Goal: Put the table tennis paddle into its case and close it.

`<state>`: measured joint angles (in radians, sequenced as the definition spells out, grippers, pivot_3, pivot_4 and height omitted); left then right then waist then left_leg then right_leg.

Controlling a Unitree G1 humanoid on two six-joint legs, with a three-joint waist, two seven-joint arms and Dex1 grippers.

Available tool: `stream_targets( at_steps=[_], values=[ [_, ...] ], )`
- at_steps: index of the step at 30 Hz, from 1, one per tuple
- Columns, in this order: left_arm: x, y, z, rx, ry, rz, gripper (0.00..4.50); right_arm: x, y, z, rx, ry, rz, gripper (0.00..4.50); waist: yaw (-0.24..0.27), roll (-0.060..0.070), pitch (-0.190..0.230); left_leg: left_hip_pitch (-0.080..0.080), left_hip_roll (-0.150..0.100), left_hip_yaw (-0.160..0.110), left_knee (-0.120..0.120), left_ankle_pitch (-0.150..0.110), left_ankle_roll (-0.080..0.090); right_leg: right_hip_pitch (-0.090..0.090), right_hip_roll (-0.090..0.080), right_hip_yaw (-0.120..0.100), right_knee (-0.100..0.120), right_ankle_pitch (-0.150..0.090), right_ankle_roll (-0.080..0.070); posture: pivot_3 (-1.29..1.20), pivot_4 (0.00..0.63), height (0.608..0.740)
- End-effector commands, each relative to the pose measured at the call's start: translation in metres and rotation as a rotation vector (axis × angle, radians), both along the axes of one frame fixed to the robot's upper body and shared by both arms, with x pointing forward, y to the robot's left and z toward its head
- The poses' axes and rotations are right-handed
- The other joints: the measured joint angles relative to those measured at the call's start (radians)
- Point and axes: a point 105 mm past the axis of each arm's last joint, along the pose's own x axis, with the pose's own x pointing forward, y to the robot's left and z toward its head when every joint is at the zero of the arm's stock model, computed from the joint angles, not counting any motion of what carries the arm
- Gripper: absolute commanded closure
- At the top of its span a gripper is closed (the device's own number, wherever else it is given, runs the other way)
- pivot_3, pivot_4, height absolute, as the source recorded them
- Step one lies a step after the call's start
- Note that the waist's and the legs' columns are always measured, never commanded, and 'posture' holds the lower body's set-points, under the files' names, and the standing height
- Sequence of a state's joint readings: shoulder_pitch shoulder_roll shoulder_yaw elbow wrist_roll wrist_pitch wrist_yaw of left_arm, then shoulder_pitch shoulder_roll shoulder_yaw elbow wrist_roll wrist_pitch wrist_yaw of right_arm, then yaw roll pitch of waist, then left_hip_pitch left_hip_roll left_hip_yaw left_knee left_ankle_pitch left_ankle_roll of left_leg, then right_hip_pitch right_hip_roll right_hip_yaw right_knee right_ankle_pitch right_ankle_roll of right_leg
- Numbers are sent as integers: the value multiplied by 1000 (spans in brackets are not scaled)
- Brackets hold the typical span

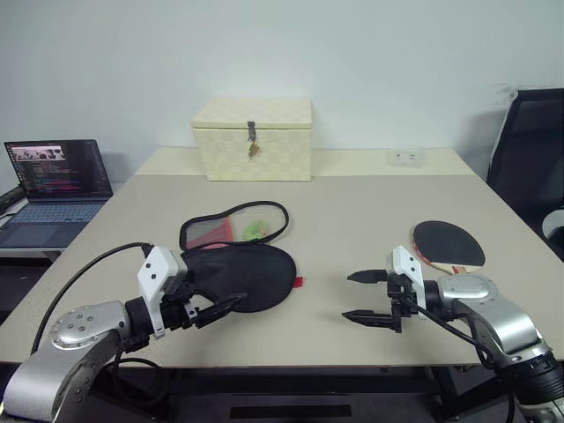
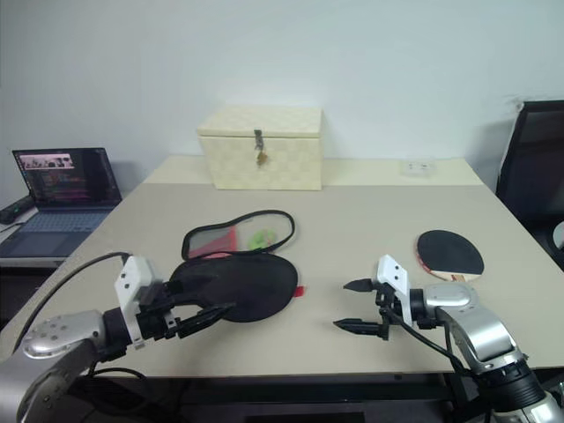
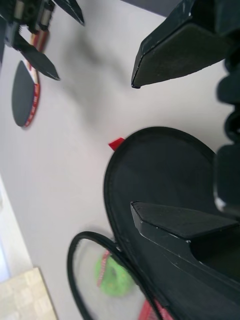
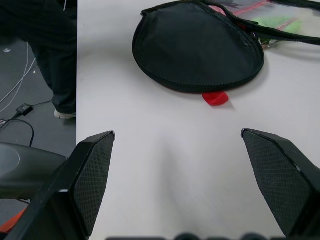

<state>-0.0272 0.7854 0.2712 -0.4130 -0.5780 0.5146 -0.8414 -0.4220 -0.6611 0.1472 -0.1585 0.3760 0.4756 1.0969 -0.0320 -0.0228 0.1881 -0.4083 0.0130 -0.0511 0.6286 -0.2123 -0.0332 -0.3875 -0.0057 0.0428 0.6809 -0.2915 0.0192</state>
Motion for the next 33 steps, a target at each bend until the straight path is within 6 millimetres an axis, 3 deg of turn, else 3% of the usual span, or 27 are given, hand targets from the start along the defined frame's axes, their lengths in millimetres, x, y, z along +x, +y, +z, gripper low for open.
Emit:
stream_targets(
  at_steps=[1, 4, 11, 16, 24, 33],
  values=[
    [6, -2, 4, 21, -49, -37, 531, -4, -3, 19, 4, -62, 3, 39, 1, 0, 0, 0, 0, 0, 0, 0, 0, 0, 0, 0, 0, 0, 0, 0, 150, 740],
    [14, -1, -3, 52, -52, -66, 531, -5, -6, 16, 2, -61, -38, 39, 4, 0, 0, 0, -1, 0, 1, 0, 0, 1, 0, -1, 0, 0, 0, 0, 150, 740],
    [27, 34, -10, 190, 1, -140, 531, -14, -2, 39, 41, -78, -54, 39, 1, 0, 0, 0, 0, 0, 0, 0, 0, 0, 0, -1, 0, 0, 0, 0, 150, 740],
    [35, 59, -16, 280, 55, -176, 531, -16, 14, 44, 63, -95, -33, 39, 0, 0, 0, 0, 0, 1, 0, 0, 0, 0, 1, -1, 0, 0, 0, 0, 150, 740],
    [52, 86, -27, 408, 120, -170, 531, -16, 5, 44, 67, -103, -84, 39, 2, 0, 0, -2, -1, 1, 0, 0, 0, -1, 3, -2, 0, 0, 0, 0, 150, 740],
    [59, 95, -49, 492, 154, -179, 531, -14, 10, 45, 85, -117, -101, 39, 1, 0, 0, -3, -1, 0, 1, 0, 0, -2, 3, -2, 0, 0, 0, 0, 150, 740]
  ],
)
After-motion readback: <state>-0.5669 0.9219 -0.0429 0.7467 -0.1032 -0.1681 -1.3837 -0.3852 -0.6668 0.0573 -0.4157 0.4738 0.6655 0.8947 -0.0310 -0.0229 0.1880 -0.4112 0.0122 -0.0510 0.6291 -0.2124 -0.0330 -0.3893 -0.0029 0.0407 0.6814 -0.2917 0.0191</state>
